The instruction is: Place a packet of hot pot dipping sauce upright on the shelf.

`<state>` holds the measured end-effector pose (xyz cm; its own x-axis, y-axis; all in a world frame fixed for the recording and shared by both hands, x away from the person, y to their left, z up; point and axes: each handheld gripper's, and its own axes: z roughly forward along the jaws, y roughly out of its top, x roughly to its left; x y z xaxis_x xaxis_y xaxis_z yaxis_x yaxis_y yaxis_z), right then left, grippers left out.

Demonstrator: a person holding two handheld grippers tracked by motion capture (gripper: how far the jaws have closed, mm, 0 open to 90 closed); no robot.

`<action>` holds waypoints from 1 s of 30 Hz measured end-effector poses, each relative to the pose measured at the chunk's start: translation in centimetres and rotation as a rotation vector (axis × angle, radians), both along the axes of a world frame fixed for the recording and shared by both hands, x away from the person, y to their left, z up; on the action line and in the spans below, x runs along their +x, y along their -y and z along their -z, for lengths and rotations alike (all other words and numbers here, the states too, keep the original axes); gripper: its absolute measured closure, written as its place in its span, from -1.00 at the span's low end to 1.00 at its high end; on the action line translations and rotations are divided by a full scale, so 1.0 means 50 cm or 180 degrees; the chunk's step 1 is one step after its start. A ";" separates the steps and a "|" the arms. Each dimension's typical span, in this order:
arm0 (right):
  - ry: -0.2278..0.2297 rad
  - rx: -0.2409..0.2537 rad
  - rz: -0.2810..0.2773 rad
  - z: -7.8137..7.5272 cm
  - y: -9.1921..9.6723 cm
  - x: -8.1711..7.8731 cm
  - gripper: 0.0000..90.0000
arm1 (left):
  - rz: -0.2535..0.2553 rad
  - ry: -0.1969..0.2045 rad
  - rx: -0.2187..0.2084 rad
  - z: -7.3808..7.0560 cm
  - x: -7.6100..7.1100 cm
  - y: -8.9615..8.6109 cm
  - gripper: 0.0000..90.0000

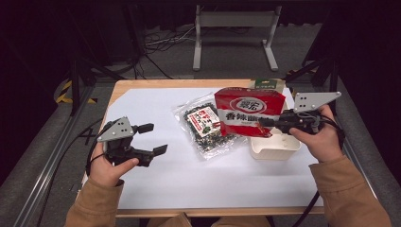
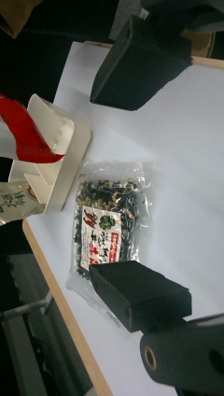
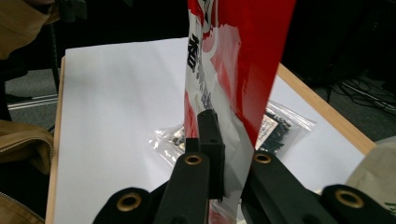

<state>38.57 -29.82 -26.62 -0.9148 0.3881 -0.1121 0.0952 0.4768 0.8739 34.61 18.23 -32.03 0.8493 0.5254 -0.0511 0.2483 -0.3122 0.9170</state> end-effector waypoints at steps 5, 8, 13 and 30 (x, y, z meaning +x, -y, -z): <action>0.0021 0.0034 0.0093 -0.004 0.021 0.010 0.97 | -0.0046 -0.0006 -0.0002 0.007 0.007 -0.005 -0.64; 0.0013 0.0050 0.0141 -0.006 0.030 0.018 0.97 | -0.0070 -0.0047 -0.0007 0.011 0.010 -0.008 -0.65; 0.0040 0.0022 0.0199 -0.002 0.042 0.035 0.97 | -0.0083 -0.0079 0.0009 0.018 0.016 -0.009 -0.65; 0.0039 0.0010 0.0442 0.000 0.091 0.090 0.97 | -0.0169 -0.0119 0.0032 0.036 0.024 -0.021 -0.65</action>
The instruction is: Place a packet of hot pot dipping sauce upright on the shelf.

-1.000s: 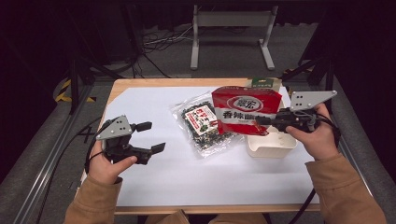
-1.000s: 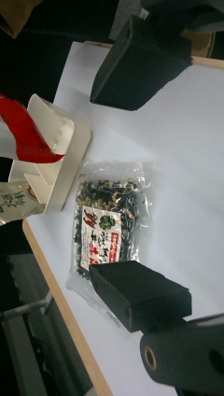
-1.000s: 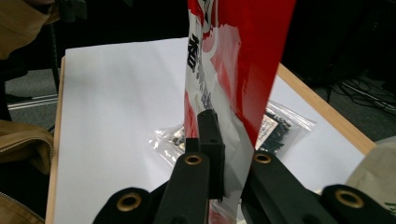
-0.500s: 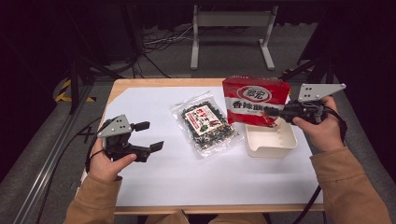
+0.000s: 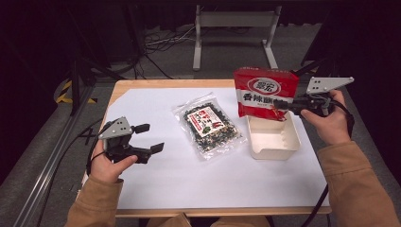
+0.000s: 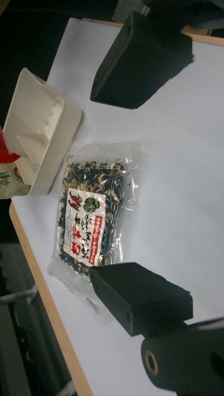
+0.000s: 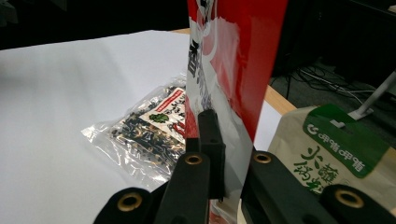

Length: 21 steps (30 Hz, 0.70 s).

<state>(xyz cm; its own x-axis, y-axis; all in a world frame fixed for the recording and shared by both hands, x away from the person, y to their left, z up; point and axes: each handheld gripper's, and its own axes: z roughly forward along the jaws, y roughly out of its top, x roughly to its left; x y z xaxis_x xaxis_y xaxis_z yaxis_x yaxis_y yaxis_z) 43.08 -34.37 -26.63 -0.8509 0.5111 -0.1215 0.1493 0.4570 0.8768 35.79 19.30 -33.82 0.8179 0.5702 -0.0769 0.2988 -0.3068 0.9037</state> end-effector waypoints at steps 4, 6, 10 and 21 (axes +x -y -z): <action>-0.0013 0.0000 0.0063 0.002 0.013 0.010 0.97 | -0.0032 0.0000 0.0017 0.004 -0.002 -0.005 -0.66; -0.0032 -0.0005 0.0109 0.005 0.020 0.017 0.98 | -0.0048 -0.0003 0.0012 0.004 -0.003 -0.008 -0.66; -0.0095 0.0002 0.0208 0.013 0.034 0.033 0.97 | -0.0059 -0.0002 0.0030 0.007 -0.004 -0.010 -0.66; -0.0293 0.0018 0.0390 0.044 0.064 0.070 0.98 | -0.0047 -0.0021 0.0047 0.013 0.000 -0.012 -0.67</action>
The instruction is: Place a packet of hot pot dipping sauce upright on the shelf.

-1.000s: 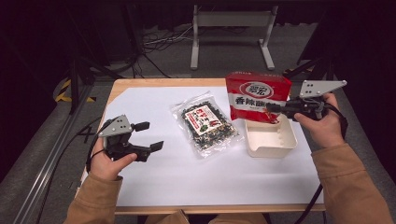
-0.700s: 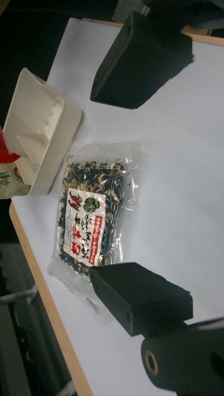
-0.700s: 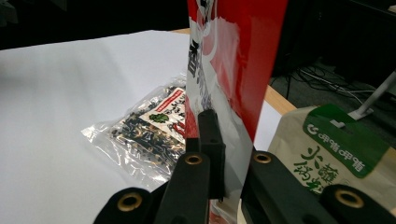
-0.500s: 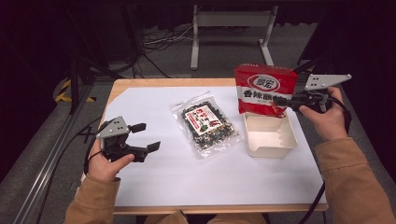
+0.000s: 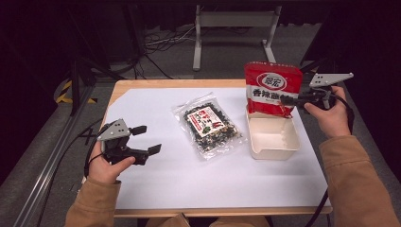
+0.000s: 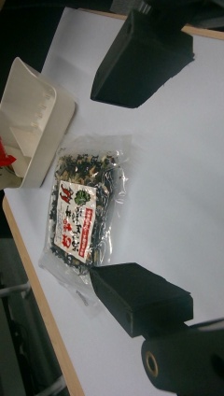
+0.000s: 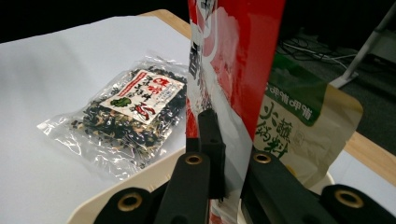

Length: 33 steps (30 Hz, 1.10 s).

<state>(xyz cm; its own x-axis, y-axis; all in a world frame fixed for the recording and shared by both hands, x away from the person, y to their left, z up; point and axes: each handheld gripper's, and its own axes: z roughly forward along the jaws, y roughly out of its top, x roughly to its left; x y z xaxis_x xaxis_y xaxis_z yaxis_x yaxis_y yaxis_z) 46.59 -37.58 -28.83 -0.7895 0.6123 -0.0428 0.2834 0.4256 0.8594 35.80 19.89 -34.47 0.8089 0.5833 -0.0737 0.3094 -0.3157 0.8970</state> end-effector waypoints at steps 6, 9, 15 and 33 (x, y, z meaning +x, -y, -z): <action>-0.0122 0.0016 0.0029 0.021 0.012 0.017 0.98 | 0.0003 -0.0018 0.0004 0.003 0.002 -0.001 -0.67; -0.0179 0.0004 0.0045 0.033 0.015 0.026 0.98 | -0.0011 -0.0032 -0.0003 0.004 0.002 -0.001 -0.67; -0.0215 0.0014 0.0044 0.053 0.018 0.042 0.98 | 0.0006 -0.0036 0.0004 0.006 0.004 -0.003 -0.67; -0.0139 -0.0113 0.0180 0.087 -0.002 0.065 0.97 | 0.0009 -0.0045 -0.0003 0.010 0.006 0.000 -0.67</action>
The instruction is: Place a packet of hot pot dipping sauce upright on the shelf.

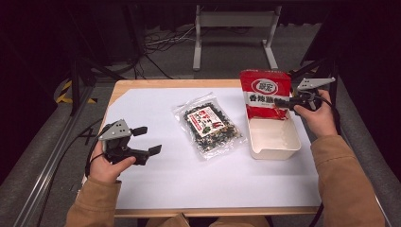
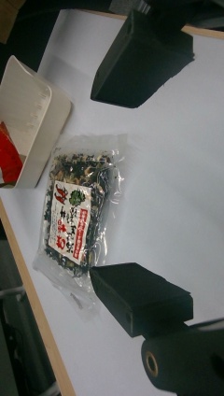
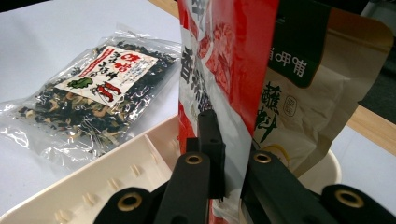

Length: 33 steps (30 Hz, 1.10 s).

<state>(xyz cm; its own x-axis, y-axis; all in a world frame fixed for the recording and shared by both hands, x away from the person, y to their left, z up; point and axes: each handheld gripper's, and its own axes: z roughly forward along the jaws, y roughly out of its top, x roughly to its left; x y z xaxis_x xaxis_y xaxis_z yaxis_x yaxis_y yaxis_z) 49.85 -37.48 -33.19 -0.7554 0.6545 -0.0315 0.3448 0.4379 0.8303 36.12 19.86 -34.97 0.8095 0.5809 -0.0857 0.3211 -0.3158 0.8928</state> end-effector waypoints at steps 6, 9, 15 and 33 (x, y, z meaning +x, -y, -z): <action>-0.0031 -0.0068 0.0043 0.021 -0.007 0.005 0.97 | 0.0032 -0.0013 0.0001 0.000 0.005 0.002 -0.67; -0.0057 -0.0047 0.0099 0.033 -0.004 0.006 0.98 | 0.0034 -0.0019 -0.0008 0.001 0.007 0.004 -0.67; -0.0104 -0.0024 0.0207 0.048 0.006 0.000 0.97 | 0.0052 -0.0055 -0.0020 0.004 0.011 0.009 -0.67; -0.0133 -0.0193 0.0471 0.076 0.008 -0.016 0.97 | -0.0045 -0.0103 -0.0141 0.018 0.025 0.021 -0.81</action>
<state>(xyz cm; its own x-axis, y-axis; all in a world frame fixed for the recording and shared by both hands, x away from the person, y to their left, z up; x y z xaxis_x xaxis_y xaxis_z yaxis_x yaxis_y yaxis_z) 49.05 -37.86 -37.00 -0.6523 0.7566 -0.0449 0.4429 0.4286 0.7874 37.36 18.80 -35.88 0.7977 0.5872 -0.1376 0.3543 -0.2716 0.8948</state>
